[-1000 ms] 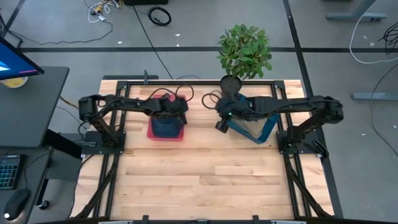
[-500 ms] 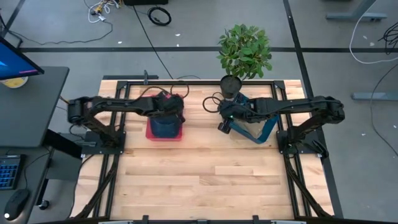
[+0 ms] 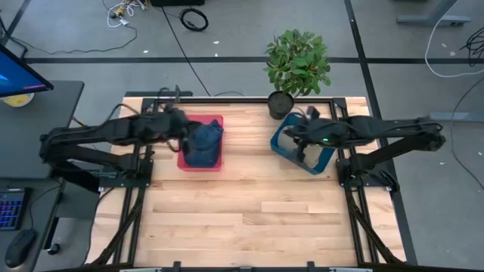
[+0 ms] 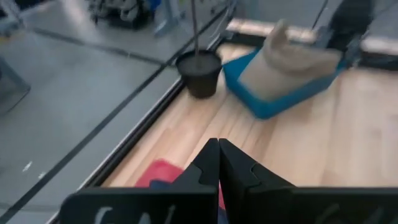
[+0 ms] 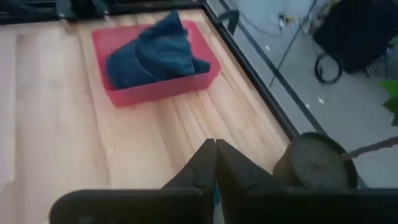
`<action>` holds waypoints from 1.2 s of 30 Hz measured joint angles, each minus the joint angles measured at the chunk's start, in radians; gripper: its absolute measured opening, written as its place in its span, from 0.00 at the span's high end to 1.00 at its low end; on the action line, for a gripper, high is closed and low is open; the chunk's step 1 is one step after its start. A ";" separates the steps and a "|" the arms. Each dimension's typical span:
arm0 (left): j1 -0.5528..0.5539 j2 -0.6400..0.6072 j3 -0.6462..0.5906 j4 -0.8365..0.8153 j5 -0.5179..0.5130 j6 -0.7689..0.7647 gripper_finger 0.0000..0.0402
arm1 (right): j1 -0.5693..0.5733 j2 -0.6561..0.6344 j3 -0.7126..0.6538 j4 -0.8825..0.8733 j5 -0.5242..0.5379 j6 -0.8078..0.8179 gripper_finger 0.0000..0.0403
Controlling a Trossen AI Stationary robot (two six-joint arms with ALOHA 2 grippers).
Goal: Pick & Place hat
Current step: Return to Home Position
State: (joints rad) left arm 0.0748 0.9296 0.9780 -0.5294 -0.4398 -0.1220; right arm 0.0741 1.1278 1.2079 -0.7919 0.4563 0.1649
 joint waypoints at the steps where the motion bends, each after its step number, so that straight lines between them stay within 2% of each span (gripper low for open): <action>1: -0.011 -0.031 -0.014 0.003 0.001 0.003 0.99 | 0.007 -0.036 -0.032 0.008 0.000 0.000 0.97; 6: -0.058 -0.152 -0.133 0.028 0.002 -0.006 0.99 | 0.029 -0.234 -0.241 0.135 -0.001 0.029 0.97; 12: -0.099 -0.260 -0.295 0.201 0.003 -0.047 0.99 | 0.031 -0.450 -0.413 0.290 -0.052 0.004 0.97; 16: -0.108 -0.323 -0.309 0.234 0.002 -0.028 0.99 | 0.031 -0.561 -0.442 0.320 -0.114 -0.017 0.97; 24: -0.105 -0.462 -0.298 0.264 -0.001 0.029 0.99 | 0.031 -0.737 -0.454 0.325 -0.117 -0.046 0.97; 36: -0.107 -0.528 -0.437 0.279 0.001 0.003 0.99 | 0.031 -0.916 -0.699 0.451 -0.144 -0.042 0.97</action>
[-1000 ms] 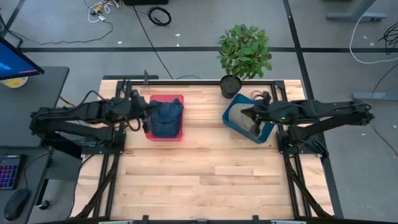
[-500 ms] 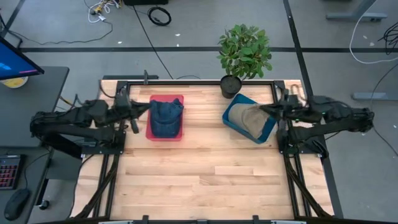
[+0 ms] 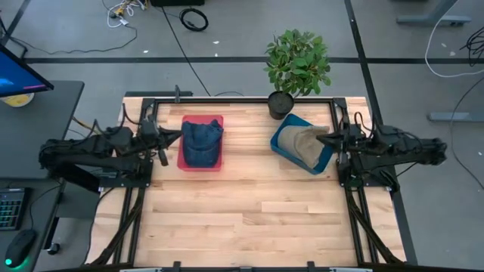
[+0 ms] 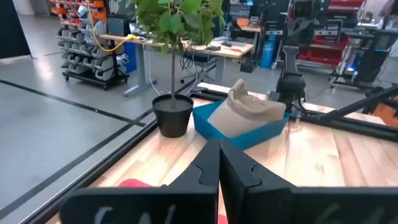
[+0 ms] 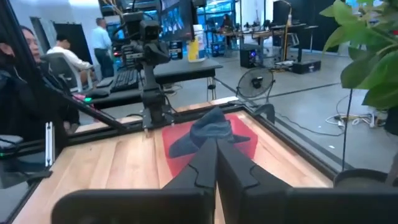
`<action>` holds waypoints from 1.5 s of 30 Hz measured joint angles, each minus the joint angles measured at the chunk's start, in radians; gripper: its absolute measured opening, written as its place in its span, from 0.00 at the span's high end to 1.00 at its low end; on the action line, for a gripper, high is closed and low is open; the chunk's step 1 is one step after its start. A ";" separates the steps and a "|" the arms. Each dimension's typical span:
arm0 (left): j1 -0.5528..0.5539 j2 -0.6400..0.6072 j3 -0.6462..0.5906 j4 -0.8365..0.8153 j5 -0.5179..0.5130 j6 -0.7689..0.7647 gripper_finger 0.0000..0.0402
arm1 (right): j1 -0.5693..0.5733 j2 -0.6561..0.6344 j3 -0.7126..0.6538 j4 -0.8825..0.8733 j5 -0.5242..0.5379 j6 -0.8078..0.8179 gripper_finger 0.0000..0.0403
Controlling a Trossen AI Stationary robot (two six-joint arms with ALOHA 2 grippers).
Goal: Pick & Place hat
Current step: Return to Home Position
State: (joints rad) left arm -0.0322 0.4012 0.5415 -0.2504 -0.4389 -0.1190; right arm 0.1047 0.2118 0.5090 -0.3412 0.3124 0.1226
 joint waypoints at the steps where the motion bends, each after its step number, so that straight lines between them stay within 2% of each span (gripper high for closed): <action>1: 0.000 -0.005 -0.002 0.000 0.000 0.002 0.99 | 0.000 -0.015 -0.008 0.002 0.000 0.000 0.97; 7: 0.000 -0.068 -0.001 0.010 0.000 0.043 0.99 | 0.000 -0.109 -0.014 -0.010 0.000 0.000 0.97; 13: 0.000 -0.171 -0.007 -0.069 0.003 0.068 0.99 | 0.000 -0.179 -0.018 -0.078 0.001 0.012 0.97; 19: 0.000 -0.285 -0.121 -0.055 0.051 0.078 0.99 | 0.000 -0.211 -0.109 -0.054 0.008 0.009 0.97; 26: 0.000 -0.392 -0.297 0.078 0.064 0.088 0.99 | 0.000 -0.211 -0.242 0.083 0.009 0.020 0.97; 33: 0.000 -0.397 -0.397 0.201 0.232 0.174 0.99 | 0.000 -0.212 -0.345 0.179 -0.017 0.021 0.97; 36: 0.000 -0.397 -0.424 0.234 0.245 0.191 0.99 | 0.000 -0.212 -0.389 0.217 -0.032 0.004 0.97; 41: 0.000 -0.397 -0.521 0.379 0.292 0.207 0.99 | 0.000 -0.212 -0.449 0.296 -0.038 -0.011 0.97; 45: 0.000 -0.395 -0.532 0.381 0.315 0.187 0.99 | 0.000 -0.212 -0.485 0.367 -0.044 -0.021 0.97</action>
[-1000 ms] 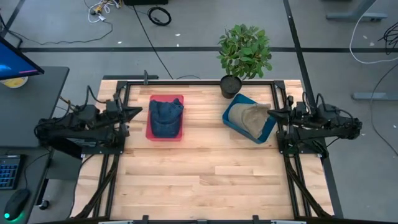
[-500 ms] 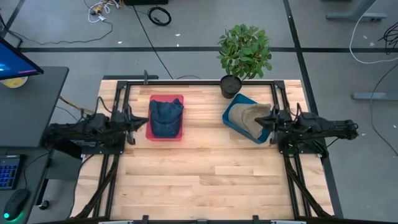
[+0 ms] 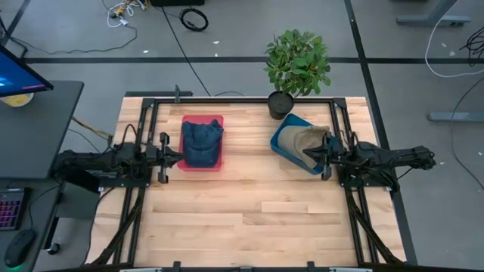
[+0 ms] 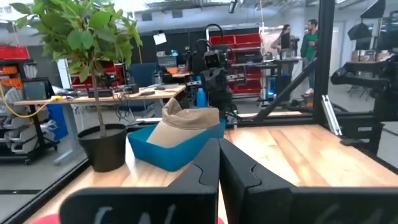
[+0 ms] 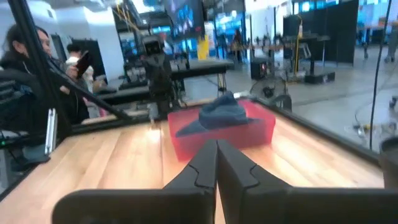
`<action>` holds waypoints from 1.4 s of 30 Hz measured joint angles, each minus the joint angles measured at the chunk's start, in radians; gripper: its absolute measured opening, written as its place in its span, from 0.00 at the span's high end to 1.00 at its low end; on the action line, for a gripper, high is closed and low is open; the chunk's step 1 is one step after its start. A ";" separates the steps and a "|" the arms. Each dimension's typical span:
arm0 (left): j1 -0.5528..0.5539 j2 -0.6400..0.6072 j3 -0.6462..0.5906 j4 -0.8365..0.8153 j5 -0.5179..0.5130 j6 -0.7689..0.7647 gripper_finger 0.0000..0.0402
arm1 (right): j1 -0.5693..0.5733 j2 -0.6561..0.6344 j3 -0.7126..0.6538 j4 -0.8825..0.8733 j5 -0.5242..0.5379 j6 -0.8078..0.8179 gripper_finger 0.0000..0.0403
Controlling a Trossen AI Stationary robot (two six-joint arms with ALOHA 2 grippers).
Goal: Pick & Place hat
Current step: Return to Home Position
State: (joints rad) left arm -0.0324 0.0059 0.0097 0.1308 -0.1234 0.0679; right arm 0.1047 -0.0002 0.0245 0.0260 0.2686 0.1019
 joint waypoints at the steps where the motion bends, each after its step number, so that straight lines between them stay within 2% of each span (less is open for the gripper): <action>1: 0.000 0.000 0.000 0.003 0.000 0.003 0.99 | 0.000 0.000 -0.002 0.015 -0.004 -0.012 0.97; 10: 0.000 0.000 0.000 -0.061 -0.001 0.048 0.99 | 0.000 0.000 -0.009 0.020 -0.025 -0.072 0.97; 15: 0.000 0.000 0.000 -0.087 0.000 0.002 0.99 | 0.000 0.000 -0.009 0.021 -0.025 -0.143 0.97; 42: 0.000 0.000 0.000 -0.084 -0.002 -0.004 0.99 | 0.000 0.000 -0.009 0.021 -0.024 -0.145 0.97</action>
